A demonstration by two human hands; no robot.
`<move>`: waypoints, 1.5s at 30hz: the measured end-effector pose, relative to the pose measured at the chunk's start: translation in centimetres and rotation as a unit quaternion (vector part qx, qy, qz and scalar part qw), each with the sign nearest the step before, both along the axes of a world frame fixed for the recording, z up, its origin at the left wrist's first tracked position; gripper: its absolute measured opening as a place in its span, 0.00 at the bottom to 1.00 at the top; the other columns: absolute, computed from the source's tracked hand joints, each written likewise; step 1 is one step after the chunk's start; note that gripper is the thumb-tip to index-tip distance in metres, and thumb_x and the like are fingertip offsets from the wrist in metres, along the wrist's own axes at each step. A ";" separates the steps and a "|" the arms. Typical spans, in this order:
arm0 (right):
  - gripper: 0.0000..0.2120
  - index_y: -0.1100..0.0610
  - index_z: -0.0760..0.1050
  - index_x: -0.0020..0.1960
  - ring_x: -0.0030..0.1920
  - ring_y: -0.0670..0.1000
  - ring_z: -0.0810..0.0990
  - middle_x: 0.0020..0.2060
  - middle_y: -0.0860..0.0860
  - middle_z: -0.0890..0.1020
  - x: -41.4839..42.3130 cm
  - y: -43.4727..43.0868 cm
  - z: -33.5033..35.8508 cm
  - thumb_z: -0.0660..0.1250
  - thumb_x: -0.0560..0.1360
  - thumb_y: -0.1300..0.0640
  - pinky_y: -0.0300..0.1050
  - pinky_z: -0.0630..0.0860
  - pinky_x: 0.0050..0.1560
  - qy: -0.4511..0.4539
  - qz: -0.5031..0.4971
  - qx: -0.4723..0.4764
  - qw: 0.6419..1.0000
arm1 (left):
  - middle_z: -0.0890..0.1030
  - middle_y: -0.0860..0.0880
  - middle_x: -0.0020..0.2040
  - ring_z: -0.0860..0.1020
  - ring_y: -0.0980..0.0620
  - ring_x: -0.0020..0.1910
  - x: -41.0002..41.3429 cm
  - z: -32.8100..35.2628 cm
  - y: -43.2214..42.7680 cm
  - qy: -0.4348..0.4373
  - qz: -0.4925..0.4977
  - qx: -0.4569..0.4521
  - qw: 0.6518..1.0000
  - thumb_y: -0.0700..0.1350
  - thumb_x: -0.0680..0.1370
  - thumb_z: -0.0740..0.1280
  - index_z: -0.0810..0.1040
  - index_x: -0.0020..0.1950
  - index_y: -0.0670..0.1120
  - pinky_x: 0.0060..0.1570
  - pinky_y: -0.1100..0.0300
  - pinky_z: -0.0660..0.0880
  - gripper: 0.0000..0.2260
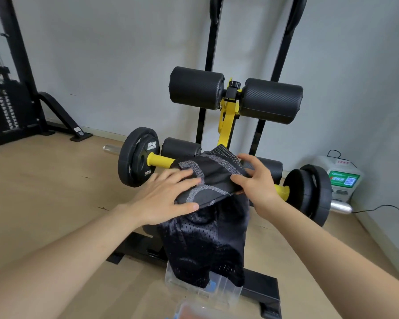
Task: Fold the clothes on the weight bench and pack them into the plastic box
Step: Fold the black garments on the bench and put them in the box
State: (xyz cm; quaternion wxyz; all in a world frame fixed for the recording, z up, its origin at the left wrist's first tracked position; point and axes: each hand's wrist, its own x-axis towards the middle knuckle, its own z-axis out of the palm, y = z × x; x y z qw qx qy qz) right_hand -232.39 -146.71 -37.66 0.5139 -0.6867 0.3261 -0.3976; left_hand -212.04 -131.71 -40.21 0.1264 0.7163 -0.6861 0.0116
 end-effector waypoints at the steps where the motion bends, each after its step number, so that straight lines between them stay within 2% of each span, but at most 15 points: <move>1: 0.24 0.47 0.74 0.64 0.46 0.54 0.85 0.49 0.53 0.84 -0.7 -0.4 0.1 0.69 0.75 0.68 0.47 0.82 0.36 0.009 -0.014 -0.005 1.000 | 0.53 0.60 0.81 0.50 0.56 0.79 -0.7 0.1 0.0 0.006 -0.025 0.014 1.000 0.69 0.78 0.56 0.53 0.80 0.65 0.76 0.49 0.49 0.31; 6: 0.25 0.52 0.75 0.67 0.44 0.53 0.83 0.52 0.57 0.82 -3.6 -1.7 -1.0 0.67 0.74 0.71 0.39 0.78 0.33 0.113 0.000 -0.007 0.994 | 0.51 0.59 0.82 0.48 0.54 0.80 -2.9 0.0 0.2 0.016 -0.077 0.107 0.991 0.72 0.76 0.58 0.49 0.78 0.69 0.77 0.46 0.50 0.33; 11: 0.28 0.47 0.73 0.69 0.53 0.51 0.83 0.56 0.53 0.82 -3.9 -1.6 -1.2 0.73 0.73 0.65 0.45 0.83 0.47 0.114 0.023 -0.042 0.992 | 0.48 0.58 0.82 0.45 0.52 0.81 -3.0 0.1 0.5 0.001 -0.076 0.126 0.989 0.74 0.74 0.57 0.48 0.76 0.73 0.77 0.44 0.48 0.33; 15: 0.30 0.47 0.71 0.70 0.56 0.36 0.78 0.56 0.40 0.79 -3.1 -0.4 -0.3 0.73 0.72 0.66 0.35 0.81 0.48 0.096 0.042 -0.106 0.989 | 0.46 0.59 0.82 0.43 0.53 0.81 -3.1 -0.6 0.5 -0.021 -0.065 0.118 0.991 0.75 0.73 0.56 0.50 0.77 0.72 0.77 0.45 0.48 0.33; 17: 0.31 0.48 0.70 0.71 0.59 0.31 0.74 0.58 0.40 0.78 -2.4 0.3 -0.2 0.73 0.73 0.67 0.32 0.79 0.47 0.086 0.045 -0.134 0.986 | 0.45 0.59 0.82 0.42 0.54 0.81 -3.1 -0.6 0.6 -0.017 -0.068 0.118 0.991 0.74 0.74 0.56 0.50 0.77 0.71 0.77 0.45 0.47 0.34; 20: 0.28 0.49 0.71 0.71 0.62 0.39 0.76 0.60 0.45 0.80 -1.6 0.9 -0.2 0.72 0.74 0.66 0.39 0.80 0.55 0.078 0.050 -0.166 0.982 | 0.51 0.60 0.82 0.46 0.55 0.80 -1.8 0.1 1.1 0.019 -0.080 0.087 0.993 0.72 0.74 0.60 0.55 0.77 0.69 0.77 0.45 0.51 0.33; 22: 0.25 0.48 0.72 0.70 0.62 0.43 0.78 0.60 0.46 0.81 -1.2 1.3 -0.3 0.70 0.76 0.63 0.47 0.79 0.60 0.082 0.053 -0.177 0.979 | 0.61 0.60 0.78 0.54 0.57 0.78 -0.2 0.8 1.5 0.055 -0.074 0.040 0.995 0.70 0.74 0.63 0.67 0.74 0.66 0.76 0.47 0.57 0.29; 24: 0.23 0.48 0.72 0.70 0.63 0.42 0.77 0.61 0.44 0.81 -0.8 1.8 -0.3 0.70 0.77 0.60 0.48 0.76 0.64 0.094 0.050 -0.196 0.975 | 0.69 0.62 0.72 0.62 0.61 0.73 1.1 1.1 2.1 0.099 -0.060 0.015 0.993 0.70 0.72 0.63 0.76 0.67 0.65 0.74 0.49 0.61 0.25; 26: 0.22 0.50 0.73 0.69 0.64 0.42 0.76 0.61 0.44 0.80 -0.5 2.3 -0.3 0.70 0.77 0.59 0.46 0.74 0.67 0.098 0.041 -0.208 0.972 | 0.71 0.65 0.71 0.65 0.63 0.71 1.5 0.8 2.6 0.115 -0.053 0.037 0.991 0.72 0.69 0.60 0.77 0.65 0.65 0.72 0.50 0.63 0.27; 30: 0.14 0.50 0.78 0.62 0.58 0.42 0.80 0.54 0.44 0.83 0.1 3.4 -0.3 0.70 0.77 0.58 0.44 0.76 0.64 0.094 0.048 -0.199 0.974 | 0.64 0.68 0.75 0.60 0.62 0.75 1.4 -0.1 3.0 0.093 -0.050 0.088 0.990 0.74 0.67 0.58 0.73 0.71 0.62 0.74 0.47 0.61 0.35; 33: 0.13 0.50 0.81 0.59 0.56 0.39 0.80 0.54 0.44 0.84 0.7 4.3 -0.7 0.72 0.76 0.57 0.39 0.76 0.61 0.111 0.074 -0.223 0.966 | 0.65 0.68 0.74 0.60 0.62 0.74 1.8 0.0 3.3 0.108 -0.054 0.082 0.989 0.73 0.68 0.59 0.73 0.70 0.63 0.74 0.50 0.61 0.33; 37: 0.19 0.53 0.80 0.64 0.56 0.38 0.79 0.56 0.44 0.83 0.8 5.2 -1.3 0.74 0.73 0.55 0.29 0.71 0.59 0.223 0.172 -0.276 0.919 | 0.78 0.69 0.58 0.72 0.64 0.62 3.0 -0.2 3.7 0.108 -0.017 0.011 0.994 0.68 0.69 0.60 0.80 0.56 0.68 0.64 0.51 0.72 0.18; 40: 0.23 0.52 0.77 0.67 0.61 0.39 0.76 0.61 0.43 0.81 0.4 5.3 -1.1 0.75 0.73 0.52 0.27 0.67 0.62 0.293 0.199 -0.321 0.878 | 0.82 0.63 0.45 0.77 0.60 0.50 3.3 0.0 3.6 0.101 0.026 -0.075 0.992 0.62 0.70 0.62 0.81 0.44 0.65 0.56 0.49 0.76 0.09; 42: 0.24 0.52 0.76 0.68 0.62 0.39 0.77 0.62 0.44 0.81 0.1 5.1 -0.9 0.74 0.73 0.54 0.31 0.69 0.65 0.284 0.201 -0.314 0.884 | 0.81 0.64 0.49 0.76 0.61 0.53 2.8 0.2 3.4 0.115 0.017 -0.101 0.988 0.60 0.72 0.64 0.81 0.51 0.63 0.58 0.50 0.75 0.12; 45: 0.19 0.57 0.79 0.65 0.60 0.41 0.80 0.59 0.47 0.83 -0.7 4.9 -0.9 0.73 0.74 0.62 0.37 0.74 0.64 0.196 0.225 -0.208 0.931 | 0.75 0.66 0.66 0.68 0.63 0.68 1.2 0.4 2.8 0.129 -0.031 -0.073 0.989 0.63 0.74 0.60 0.75 0.68 0.63 0.68 0.49 0.70 0.22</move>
